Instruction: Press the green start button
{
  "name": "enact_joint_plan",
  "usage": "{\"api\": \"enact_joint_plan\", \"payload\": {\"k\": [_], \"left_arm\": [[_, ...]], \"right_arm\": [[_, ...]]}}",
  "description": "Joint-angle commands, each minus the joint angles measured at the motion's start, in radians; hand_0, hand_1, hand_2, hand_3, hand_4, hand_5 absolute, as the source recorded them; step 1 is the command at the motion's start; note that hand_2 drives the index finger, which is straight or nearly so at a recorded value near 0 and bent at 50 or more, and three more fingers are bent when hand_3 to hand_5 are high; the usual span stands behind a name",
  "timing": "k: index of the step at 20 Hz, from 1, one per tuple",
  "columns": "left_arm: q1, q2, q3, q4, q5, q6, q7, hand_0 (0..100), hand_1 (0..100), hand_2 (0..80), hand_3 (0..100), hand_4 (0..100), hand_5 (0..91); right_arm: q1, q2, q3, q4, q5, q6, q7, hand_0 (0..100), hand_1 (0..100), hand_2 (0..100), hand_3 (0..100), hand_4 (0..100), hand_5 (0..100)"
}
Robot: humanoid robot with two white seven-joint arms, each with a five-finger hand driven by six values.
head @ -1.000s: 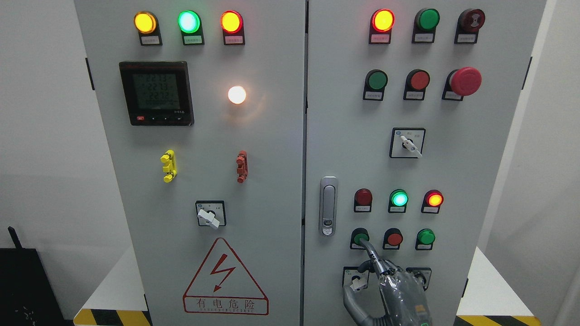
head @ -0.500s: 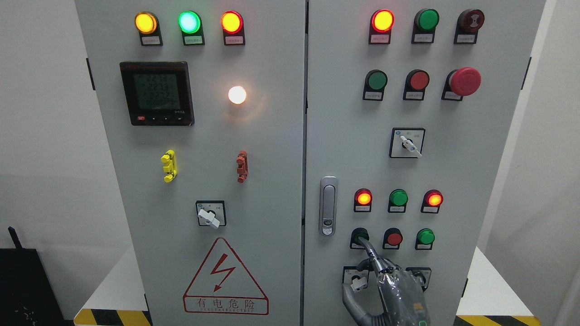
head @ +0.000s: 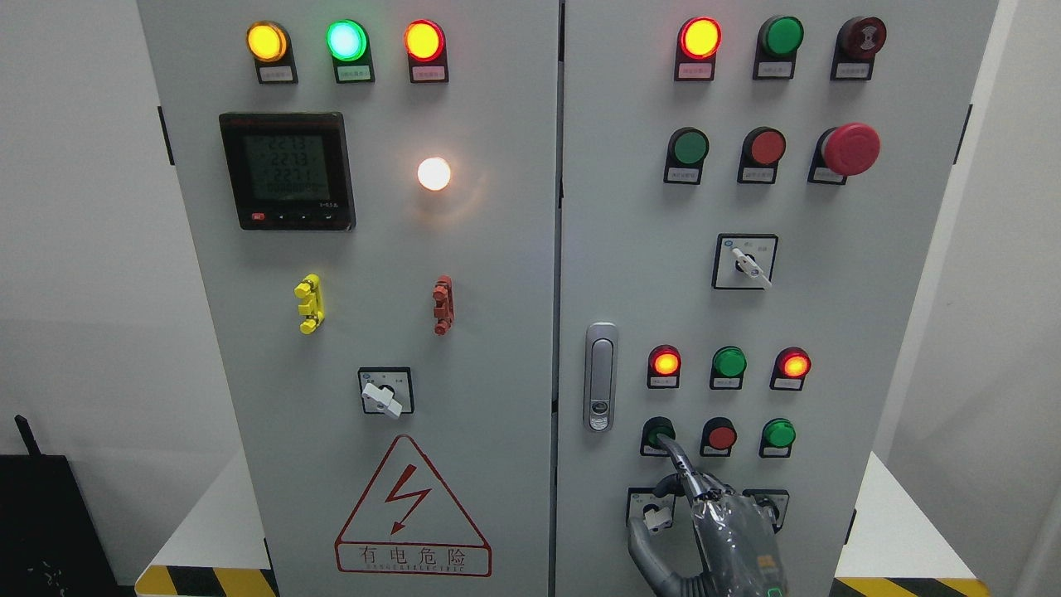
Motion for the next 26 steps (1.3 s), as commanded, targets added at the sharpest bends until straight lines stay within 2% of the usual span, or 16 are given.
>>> {"api": "enact_joint_plan", "payload": {"k": [1, 4, 11, 14, 18, 20, 26], "left_arm": [[0.0, 0.0, 0.0, 0.0, 0.0, -0.001, 0.0, 12, 56, 0.0, 0, 0, 0.0], [0.001, 0.0, 0.0, 0.0, 0.0, -0.001, 0.0, 12, 56, 0.0, 0, 0, 0.0], [0.0, 0.0, 0.0, 0.0, 0.0, -0.001, 0.0, 12, 56, 0.0, 0, 0, 0.0], [0.0, 0.0, 0.0, 0.0, 0.0, -0.001, 0.0, 12, 56, 0.0, 0, 0, 0.0], [0.0, 0.0, 0.0, 0.0, 0.0, -0.001, 0.0, 12, 56, 0.0, 0, 0, 0.0], [0.0, 0.0, 0.0, 0.0, 0.0, -0.001, 0.0, 12, 56, 0.0, 0, 0, 0.0], [0.0, 0.0, 0.0, 0.0, 0.0, -0.001, 0.0, 12, 56, 0.0, 0, 0, 0.0]], "right_arm": [[0.023, 0.001, 0.008, -0.048, -0.035, -0.005, 0.006, 59, 38, 0, 54, 53, 51], [0.044, 0.0, 0.014, -0.076, -0.072, -0.005, 0.025, 60, 38, 0, 54, 53, 51], [0.084, -0.001, 0.033, -0.123, -0.187, -0.005, 0.029, 64, 39, 0, 54, 52, 48], [0.104, -0.001, 0.033, -0.143, -0.243, -0.002, 0.057, 67, 39, 0, 53, 52, 46], [0.128, -0.001, 0.036, -0.165, -0.334, 0.003, 0.06, 69, 39, 0, 52, 50, 44], [0.145, -0.001, 0.057, -0.18, -0.406, 0.007, 0.06, 69, 39, 0, 51, 50, 44], [0.19, -0.001, 0.089, -0.217, -0.559, 0.056, 0.06, 71, 38, 0, 49, 47, 40]]}}
